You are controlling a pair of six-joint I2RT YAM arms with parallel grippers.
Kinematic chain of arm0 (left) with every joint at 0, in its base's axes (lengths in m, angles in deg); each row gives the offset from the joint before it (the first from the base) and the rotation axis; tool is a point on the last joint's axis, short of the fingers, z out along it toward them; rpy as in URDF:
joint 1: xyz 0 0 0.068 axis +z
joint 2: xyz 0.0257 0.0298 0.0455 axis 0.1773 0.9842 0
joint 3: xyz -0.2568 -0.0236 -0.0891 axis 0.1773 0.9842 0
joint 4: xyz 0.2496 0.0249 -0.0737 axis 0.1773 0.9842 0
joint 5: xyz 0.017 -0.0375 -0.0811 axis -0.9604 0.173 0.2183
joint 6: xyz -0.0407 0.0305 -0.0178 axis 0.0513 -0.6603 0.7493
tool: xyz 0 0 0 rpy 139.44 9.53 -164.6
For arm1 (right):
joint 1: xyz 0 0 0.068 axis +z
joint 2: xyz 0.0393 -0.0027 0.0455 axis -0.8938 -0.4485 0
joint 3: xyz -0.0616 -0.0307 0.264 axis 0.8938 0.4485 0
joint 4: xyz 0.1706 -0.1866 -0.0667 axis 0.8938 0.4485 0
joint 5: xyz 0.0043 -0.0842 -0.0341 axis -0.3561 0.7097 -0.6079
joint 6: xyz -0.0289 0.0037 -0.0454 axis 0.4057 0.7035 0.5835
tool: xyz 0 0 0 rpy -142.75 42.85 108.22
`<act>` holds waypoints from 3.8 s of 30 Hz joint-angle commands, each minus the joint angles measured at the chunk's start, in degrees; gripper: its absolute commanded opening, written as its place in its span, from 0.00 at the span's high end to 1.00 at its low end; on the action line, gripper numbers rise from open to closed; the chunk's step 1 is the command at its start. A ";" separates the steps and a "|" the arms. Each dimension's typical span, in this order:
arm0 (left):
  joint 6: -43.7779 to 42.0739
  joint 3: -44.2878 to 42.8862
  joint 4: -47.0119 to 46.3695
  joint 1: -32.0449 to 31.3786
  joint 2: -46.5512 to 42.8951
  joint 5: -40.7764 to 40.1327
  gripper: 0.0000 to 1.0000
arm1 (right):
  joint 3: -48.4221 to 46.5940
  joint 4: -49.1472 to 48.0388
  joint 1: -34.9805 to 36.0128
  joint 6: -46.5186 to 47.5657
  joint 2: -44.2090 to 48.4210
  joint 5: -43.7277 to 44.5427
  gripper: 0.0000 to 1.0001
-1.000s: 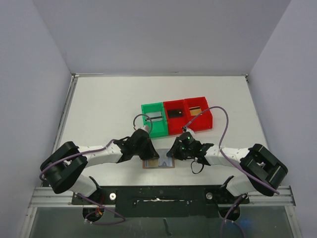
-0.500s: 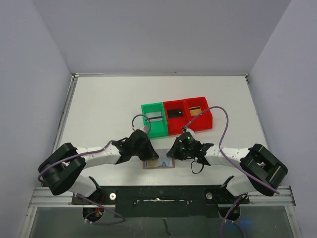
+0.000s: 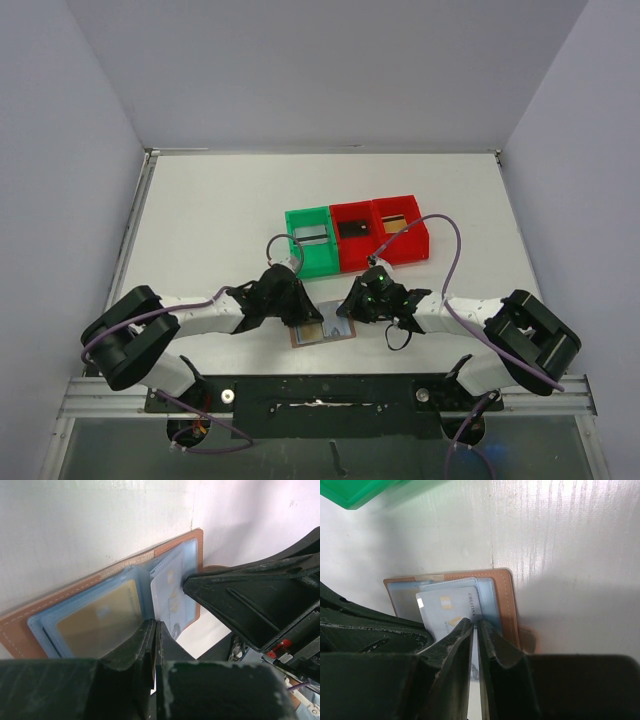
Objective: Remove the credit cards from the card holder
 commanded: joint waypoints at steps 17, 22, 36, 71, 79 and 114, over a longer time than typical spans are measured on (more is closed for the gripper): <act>0.39 2.51 3.87 1.05 -8.08 -3.76 1.00 | 0.25 2.45 -1.10 3.17 1.80 0.22 0.85; 0.13 2.16 3.55 1.05 -8.05 -3.67 1.00 | -4.29 4.58 -1.00 7.81 5.63 -0.17 0.78; -0.18 1.45 2.06 1.18 -7.12 -2.52 1.00 | -5.33 2.41 1.34 4.15 -4.30 -3.78 0.73; 1.10 4.70 3.78 1.85 -12.86 -3.26 1.00 | 0.94 -1.76 -1.42 3.87 2.22 -2.19 0.69; -0.57 2.60 8.18 1.93 -18.19 -7.23 1.00 | -1.95 -0.29 -1.40 8.35 6.26 -1.39 0.63; 0.04 4.63 16.87 3.16 -35.31 -14.96 1.00 | -8.39 -2.38 3.55 7.86 -8.21 -5.27 0.63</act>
